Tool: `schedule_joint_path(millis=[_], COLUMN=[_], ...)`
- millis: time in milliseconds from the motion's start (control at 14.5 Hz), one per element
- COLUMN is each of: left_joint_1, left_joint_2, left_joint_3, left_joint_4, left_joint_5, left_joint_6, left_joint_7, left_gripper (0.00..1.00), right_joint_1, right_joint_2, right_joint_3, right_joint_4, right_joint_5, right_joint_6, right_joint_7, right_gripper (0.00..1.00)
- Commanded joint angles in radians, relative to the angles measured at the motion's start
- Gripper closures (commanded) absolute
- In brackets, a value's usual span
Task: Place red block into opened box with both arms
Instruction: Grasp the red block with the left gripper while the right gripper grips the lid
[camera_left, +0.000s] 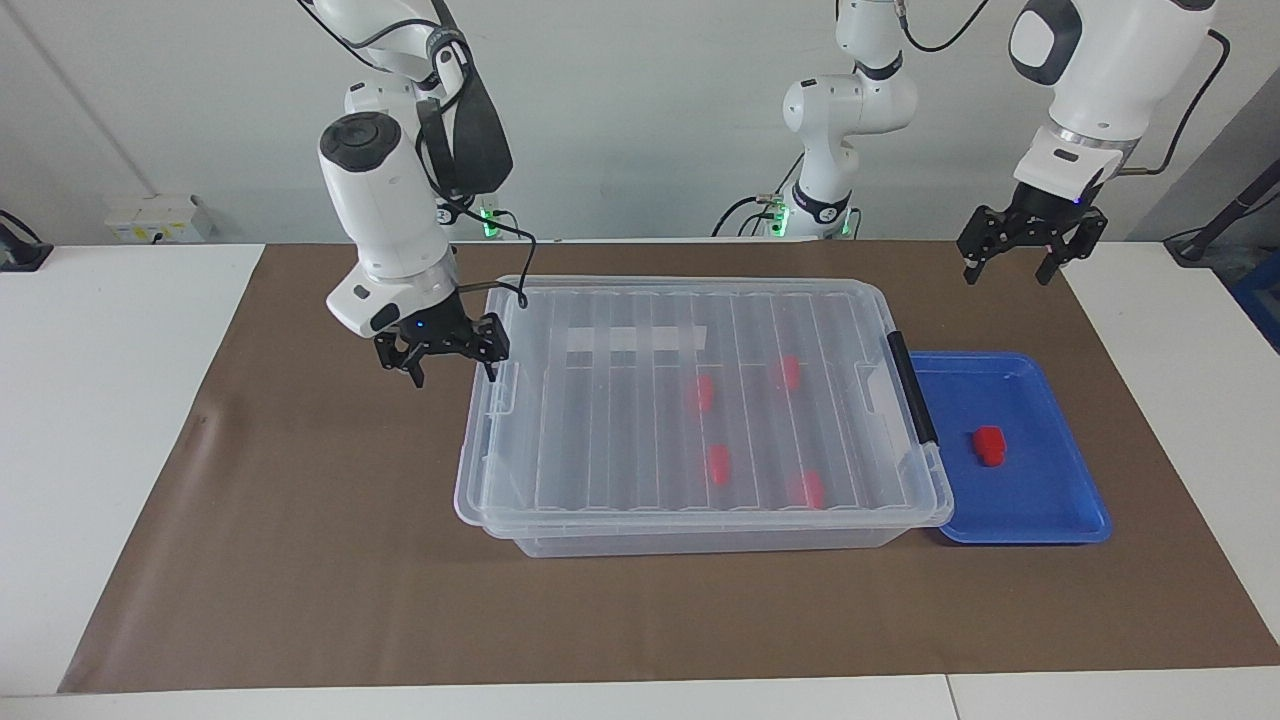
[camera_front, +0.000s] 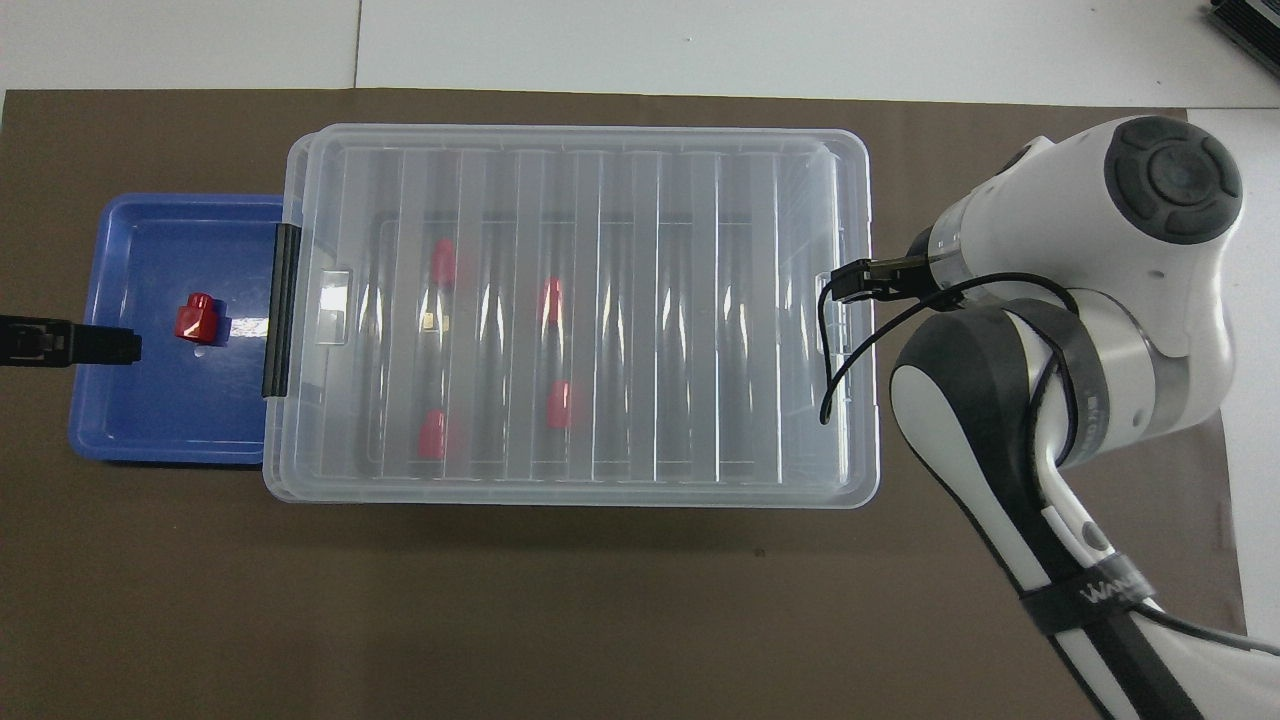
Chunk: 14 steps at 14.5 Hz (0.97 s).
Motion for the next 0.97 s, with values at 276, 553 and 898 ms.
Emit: schedule_joint_path(millis=[276,553,898], left_joint_1=[0.071,0.087,0.114], left_joint_2=[0.030,0.108,0.209], left_joint_3=[-0.003,-0.003,-0.003], left_joint_4=[-0.155,-0.188,-0.219], left_joint_5=[-0.011,-0.011,-0.011], left_joint_6=[0.215,0.335,0.497], left_joint_7=[0.013,0.013,0.031], left_gripper=[0.00,0.00,0.00], right_joint_1=[0.003,0.000,-0.006], right_joint_2=[0.002,0.001,0.001], right_joint_3=[-0.004,-0.005,-0.007], right_joint_4=[-0.046,-0.050,-0.049], right_joint_5=[-0.047,-0.087,-0.144], right_joint_6=[0.016,0.008,0.002], right_joint_7=[0.017,0.034,0.057], right_gripper=[0.00,0.00,0.00])
